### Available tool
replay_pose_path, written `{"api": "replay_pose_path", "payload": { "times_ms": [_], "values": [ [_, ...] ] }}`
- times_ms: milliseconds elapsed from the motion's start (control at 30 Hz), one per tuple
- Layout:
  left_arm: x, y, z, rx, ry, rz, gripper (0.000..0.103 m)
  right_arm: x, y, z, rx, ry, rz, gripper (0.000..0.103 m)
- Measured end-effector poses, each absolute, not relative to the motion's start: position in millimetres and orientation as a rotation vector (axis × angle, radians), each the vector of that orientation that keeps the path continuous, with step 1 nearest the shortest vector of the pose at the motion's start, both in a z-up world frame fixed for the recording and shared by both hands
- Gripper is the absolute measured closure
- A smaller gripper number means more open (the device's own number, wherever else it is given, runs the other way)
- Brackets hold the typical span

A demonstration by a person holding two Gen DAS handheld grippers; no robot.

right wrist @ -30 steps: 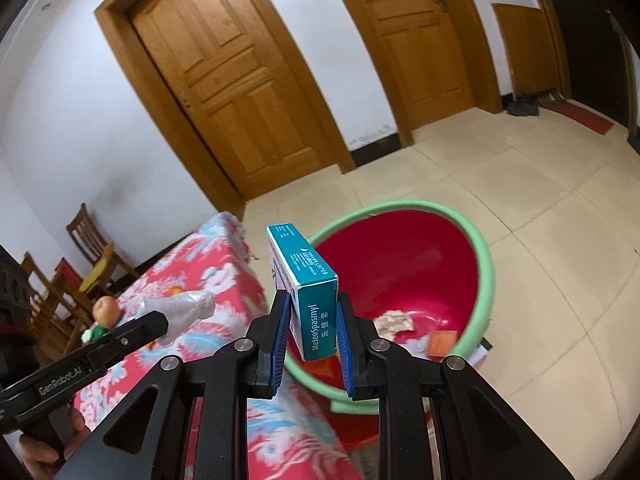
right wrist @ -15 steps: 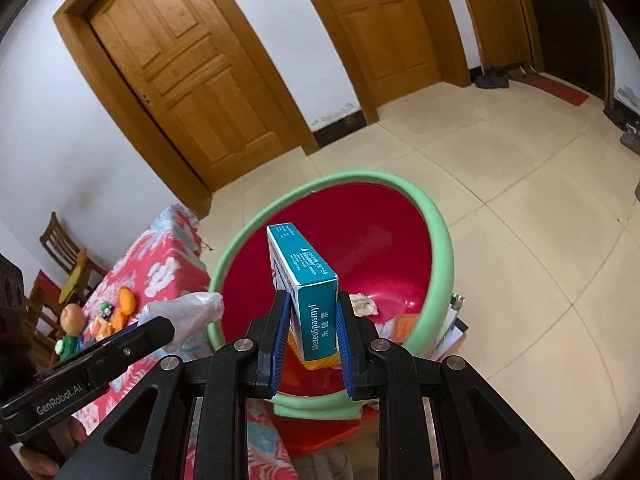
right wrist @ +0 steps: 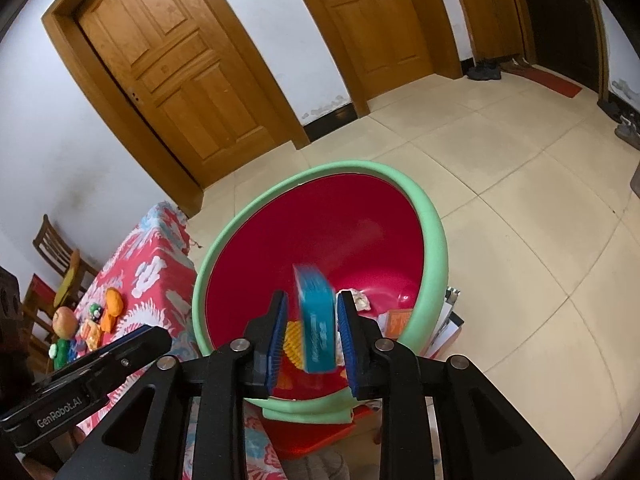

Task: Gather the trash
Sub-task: 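Open both tools to drop the bag and medicine box into the bucket, then move both tools back toward the items on the table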

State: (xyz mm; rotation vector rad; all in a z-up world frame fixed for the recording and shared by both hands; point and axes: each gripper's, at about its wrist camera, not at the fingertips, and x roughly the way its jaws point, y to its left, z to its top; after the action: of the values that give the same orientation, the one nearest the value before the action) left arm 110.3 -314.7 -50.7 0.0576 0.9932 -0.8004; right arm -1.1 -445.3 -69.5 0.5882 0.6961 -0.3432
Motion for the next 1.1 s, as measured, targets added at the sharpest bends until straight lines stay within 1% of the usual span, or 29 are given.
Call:
{"api": "replay_pose_path", "payload": {
  "times_ms": [133, 333, 900, 967, 1000, 1100],
  "values": [
    [109.4, -304.5, -46.7, 0.040, 0.986, -0.783, 0.072, -2.1, -444.3, -68.0, 0.593, 0.699, -0.337, 0.071],
    [112.9, -284.8, -41.7, 0.017, 0.975, -0.744, 0.072, -4.4, -437.4, -62.0, 0.584, 0.692, -0.325, 0.068],
    [116.5, -210.3, -25.5, -0.091, 0.924, -0.609, 0.072, 6.0, -386.8, -39.6, 0.524, 0.695, -0.217, 0.066],
    [117.4, -198.7, -24.2, -0.109, 0.917, -0.591, 0.072, 9.1, -377.7, -37.1, 0.508, 0.699, -0.198, 0.057],
    [117.6, -194.7, -24.0, -0.115, 0.914, -0.584, 0.072, 10.6, -372.7, -35.3, 0.503, 0.699, -0.186, 0.050],
    [120.7, -179.3, -23.0, -0.136, 0.906, -0.557, 0.072, 13.8, -360.1, -30.8, 0.482, 0.699, -0.163, 0.049]
  ]
}}
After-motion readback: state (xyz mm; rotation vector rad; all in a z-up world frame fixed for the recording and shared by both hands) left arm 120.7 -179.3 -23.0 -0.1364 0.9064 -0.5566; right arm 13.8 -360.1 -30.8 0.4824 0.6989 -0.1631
